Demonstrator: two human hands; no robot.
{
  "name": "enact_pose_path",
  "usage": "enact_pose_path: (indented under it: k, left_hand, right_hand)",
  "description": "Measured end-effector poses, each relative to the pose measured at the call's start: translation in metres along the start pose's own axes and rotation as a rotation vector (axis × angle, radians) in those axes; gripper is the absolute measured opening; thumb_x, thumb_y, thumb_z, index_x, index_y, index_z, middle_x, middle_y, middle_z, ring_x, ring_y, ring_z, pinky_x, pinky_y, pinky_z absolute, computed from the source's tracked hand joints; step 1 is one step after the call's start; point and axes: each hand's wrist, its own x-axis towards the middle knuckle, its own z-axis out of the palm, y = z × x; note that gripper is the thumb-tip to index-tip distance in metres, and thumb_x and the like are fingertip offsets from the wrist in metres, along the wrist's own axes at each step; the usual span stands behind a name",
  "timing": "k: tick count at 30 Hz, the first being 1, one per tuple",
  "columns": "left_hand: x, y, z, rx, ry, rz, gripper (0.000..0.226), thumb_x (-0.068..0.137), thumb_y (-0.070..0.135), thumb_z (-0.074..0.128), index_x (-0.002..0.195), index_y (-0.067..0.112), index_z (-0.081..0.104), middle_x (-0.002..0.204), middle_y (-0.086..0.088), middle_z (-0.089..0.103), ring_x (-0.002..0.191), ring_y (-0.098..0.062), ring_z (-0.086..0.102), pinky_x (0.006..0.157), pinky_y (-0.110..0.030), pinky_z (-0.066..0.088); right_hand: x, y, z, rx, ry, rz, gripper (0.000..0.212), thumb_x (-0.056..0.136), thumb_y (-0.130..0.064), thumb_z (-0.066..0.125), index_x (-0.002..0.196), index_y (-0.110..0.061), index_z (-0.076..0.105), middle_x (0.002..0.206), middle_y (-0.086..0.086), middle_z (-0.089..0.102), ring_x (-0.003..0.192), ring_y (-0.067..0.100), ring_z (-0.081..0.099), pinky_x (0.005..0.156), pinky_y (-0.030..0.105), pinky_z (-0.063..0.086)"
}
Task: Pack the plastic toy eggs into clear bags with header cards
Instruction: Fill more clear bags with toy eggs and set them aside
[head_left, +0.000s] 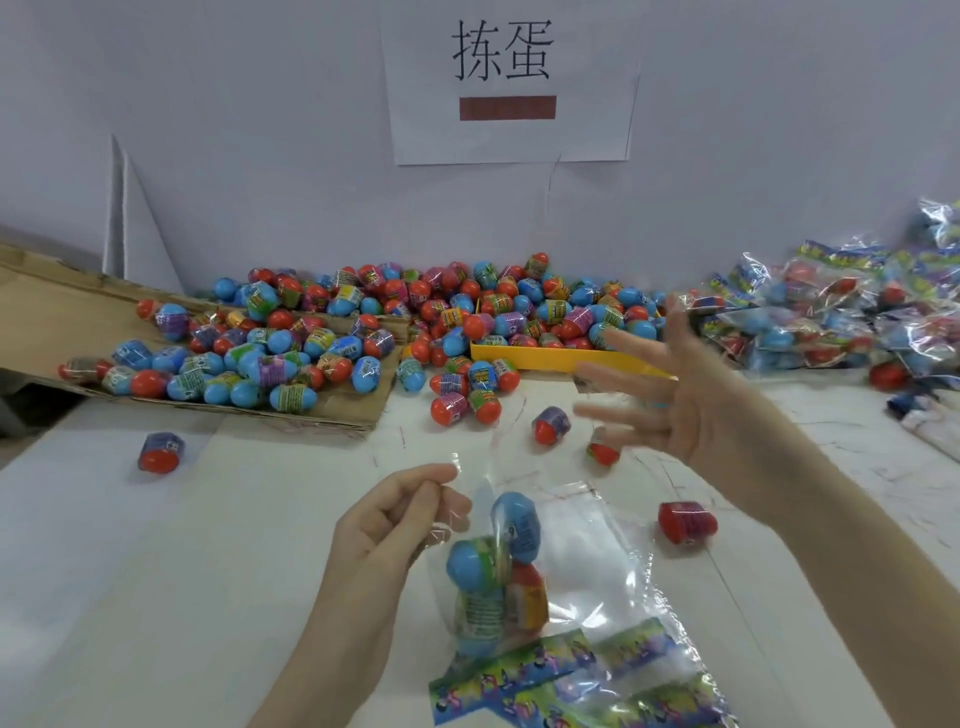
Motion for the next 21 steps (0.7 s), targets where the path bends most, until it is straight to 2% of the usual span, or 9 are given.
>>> enact_pose_path:
  k: [1, 3, 5, 8, 11, 14, 16, 18, 21]
  left_hand:
    - [0.0, 0.0, 0.001, -0.041, -0.011, -0.011, 0.031, 0.081, 0.012, 0.051, 0.071, 0.027, 0.076, 0.063, 0.001, 0.067, 0.061, -0.006, 0.064, 0.063, -0.021, 0.053]
    - [0.0, 0.001, 0.002, -0.118, -0.055, -0.031, 0.025, 0.073, 0.018, 0.052, 0.07, 0.025, 0.076, 0.061, 0.002, 0.065, 0.059, -0.005, 0.062, 0.058, -0.015, 0.052]
    - [-0.001, 0.002, 0.002, -0.168, -0.113, -0.036, 0.023, 0.071, 0.02, 0.052, 0.07, 0.024, 0.075, 0.062, 0.002, 0.063, 0.058, -0.006, 0.061, 0.055, -0.015, 0.051]
    - [0.001, 0.0, -0.001, -0.189, -0.131, -0.047, 0.024, 0.073, 0.022, 0.051, 0.074, 0.023, 0.075, 0.065, 0.001, 0.064, 0.063, -0.006, 0.063, 0.056, -0.017, 0.051]
    - [0.008, -0.003, -0.005, -0.146, -0.08, -0.094, 0.025, 0.077, 0.031, 0.05, 0.085, 0.024, 0.072, 0.074, 0.003, 0.07, 0.074, -0.007, 0.067, 0.06, -0.022, 0.052]
    - [0.008, -0.003, -0.008, -0.024, -0.125, -0.158, 0.047, 0.062, 0.052, 0.053, 0.103, 0.03, 0.06, 0.089, 0.009, 0.073, 0.083, -0.004, 0.068, 0.065, -0.022, 0.05]
    - [0.004, -0.003, -0.008, 0.107, -0.159, -0.169, 0.056, 0.055, 0.051, 0.061, 0.106, 0.028, 0.059, 0.094, 0.008, 0.073, 0.085, -0.004, 0.068, 0.064, -0.018, 0.052]
    - [0.0, -0.003, -0.007, 0.18, -0.136, -0.138, 0.049, 0.056, 0.044, 0.066, 0.101, 0.025, 0.064, 0.093, 0.004, 0.074, 0.082, -0.004, 0.068, 0.061, -0.014, 0.051]
    - [0.001, -0.005, -0.009, 0.145, -0.062, -0.139, 0.022, 0.074, 0.025, 0.064, 0.093, 0.016, 0.068, 0.083, 0.001, 0.075, 0.073, -0.007, 0.069, 0.056, -0.015, 0.052]
  right_hand:
    - [-0.005, -0.006, 0.008, -0.075, -0.062, -0.085, 0.063, 0.062, -0.071, 0.058, 0.117, -0.039, 0.057, 0.113, -0.012, 0.066, 0.096, 0.008, 0.065, 0.072, 0.03, 0.058]
    - [-0.009, 0.002, 0.023, -0.355, -0.136, -0.136, 0.061, 0.059, -0.071, 0.062, 0.116, -0.05, 0.051, 0.115, -0.025, 0.06, 0.101, -0.007, 0.057, 0.079, 0.026, 0.054]
    - [-0.009, 0.016, 0.03, -0.307, -0.253, 0.01, 0.071, 0.063, -0.054, 0.076, 0.125, -0.043, 0.042, 0.121, -0.019, 0.058, 0.104, -0.005, 0.056, 0.084, 0.021, 0.051]
    - [-0.013, 0.031, 0.032, -0.097, -0.401, 0.133, 0.046, 0.073, -0.023, 0.07, 0.118, -0.024, 0.057, 0.109, -0.004, 0.069, 0.102, 0.009, 0.063, 0.082, 0.017, 0.049]
    - [-0.016, 0.039, 0.033, -0.015, -0.311, 0.092, 0.024, 0.073, -0.028, 0.068, 0.096, -0.027, 0.072, 0.099, 0.001, 0.072, 0.095, 0.012, 0.066, 0.078, 0.018, 0.05]
    - [-0.015, 0.045, 0.037, -0.014, -0.259, 0.064, 0.028, 0.07, -0.034, 0.062, 0.096, -0.026, 0.072, 0.096, 0.001, 0.072, 0.091, 0.011, 0.066, 0.077, 0.019, 0.052]
    - [-0.015, 0.045, 0.04, -0.025, -0.257, 0.078, 0.031, 0.073, -0.035, 0.058, 0.1, -0.024, 0.07, 0.097, 0.001, 0.072, 0.093, 0.014, 0.066, 0.08, 0.023, 0.051]
    - [-0.016, 0.044, 0.041, -0.06, -0.271, 0.097, 0.033, 0.076, -0.036, 0.054, 0.101, -0.022, 0.069, 0.098, -0.001, 0.072, 0.095, 0.015, 0.065, 0.082, 0.025, 0.051]
    - [-0.017, 0.041, 0.039, -0.068, -0.284, 0.124, 0.033, 0.078, -0.035, 0.051, 0.102, -0.021, 0.069, 0.099, -0.003, 0.072, 0.094, 0.011, 0.065, 0.077, 0.019, 0.052]
